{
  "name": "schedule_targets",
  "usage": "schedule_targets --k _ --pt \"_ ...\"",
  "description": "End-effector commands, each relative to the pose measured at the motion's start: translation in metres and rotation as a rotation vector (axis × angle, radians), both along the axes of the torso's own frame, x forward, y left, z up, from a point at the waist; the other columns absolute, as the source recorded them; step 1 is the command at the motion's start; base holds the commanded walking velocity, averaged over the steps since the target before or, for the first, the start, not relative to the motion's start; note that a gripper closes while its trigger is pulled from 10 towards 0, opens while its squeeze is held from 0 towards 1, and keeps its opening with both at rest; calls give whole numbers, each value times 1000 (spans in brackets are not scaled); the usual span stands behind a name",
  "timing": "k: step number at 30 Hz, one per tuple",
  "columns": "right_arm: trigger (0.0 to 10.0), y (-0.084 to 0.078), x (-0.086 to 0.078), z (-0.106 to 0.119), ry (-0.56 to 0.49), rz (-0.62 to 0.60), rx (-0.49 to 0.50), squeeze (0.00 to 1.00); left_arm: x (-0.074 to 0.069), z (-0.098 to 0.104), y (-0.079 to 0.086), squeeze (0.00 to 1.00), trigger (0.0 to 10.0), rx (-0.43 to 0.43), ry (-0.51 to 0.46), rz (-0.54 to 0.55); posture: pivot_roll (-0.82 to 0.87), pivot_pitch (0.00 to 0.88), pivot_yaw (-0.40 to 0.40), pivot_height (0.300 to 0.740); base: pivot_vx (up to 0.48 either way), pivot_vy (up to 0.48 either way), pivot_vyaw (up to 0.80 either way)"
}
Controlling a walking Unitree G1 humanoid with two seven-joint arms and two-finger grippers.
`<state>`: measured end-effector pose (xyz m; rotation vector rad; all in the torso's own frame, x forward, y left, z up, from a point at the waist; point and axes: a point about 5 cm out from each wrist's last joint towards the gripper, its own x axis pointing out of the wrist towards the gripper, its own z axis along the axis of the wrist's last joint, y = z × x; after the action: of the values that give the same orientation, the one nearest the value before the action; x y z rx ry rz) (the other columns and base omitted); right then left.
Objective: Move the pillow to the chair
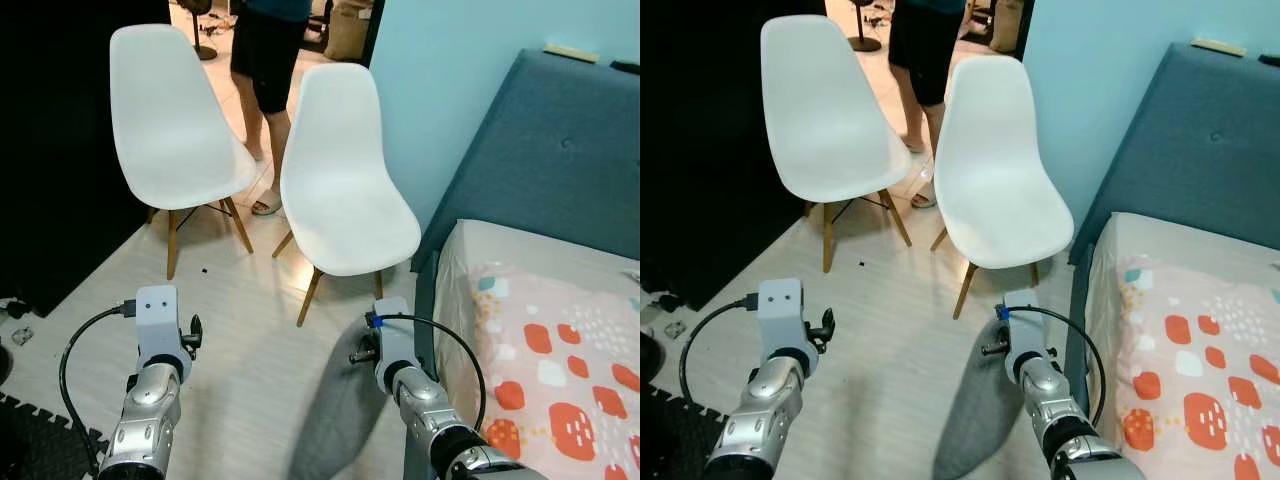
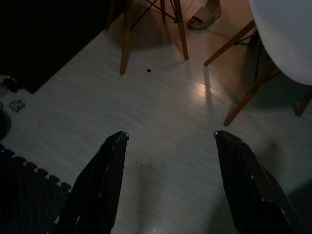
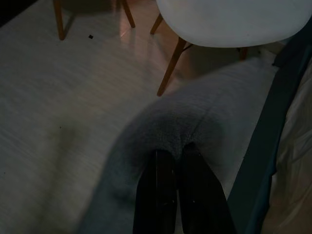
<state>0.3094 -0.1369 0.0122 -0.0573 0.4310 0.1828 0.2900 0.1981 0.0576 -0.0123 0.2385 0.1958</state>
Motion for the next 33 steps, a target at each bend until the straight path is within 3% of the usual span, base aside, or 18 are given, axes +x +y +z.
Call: schedule_targets --k 1,18,33 --pt "10000 -2 7 10 -60 -2 -1 0 -1 -3 -1 0 10000 -5 10 -5 68 51 -93 740 0 0 0" --pt "10000 -2 5 8 -53 0 -4 0 -2 -3 -1 0 10000 -22 4 -21 66 46 -88 740 0 0 0" --pt "10000 -3 5 8 -50 -6 -6 0 -1 -2 -2 0 10000 -29 1 -28 63 53 -84 740 273 0 0"
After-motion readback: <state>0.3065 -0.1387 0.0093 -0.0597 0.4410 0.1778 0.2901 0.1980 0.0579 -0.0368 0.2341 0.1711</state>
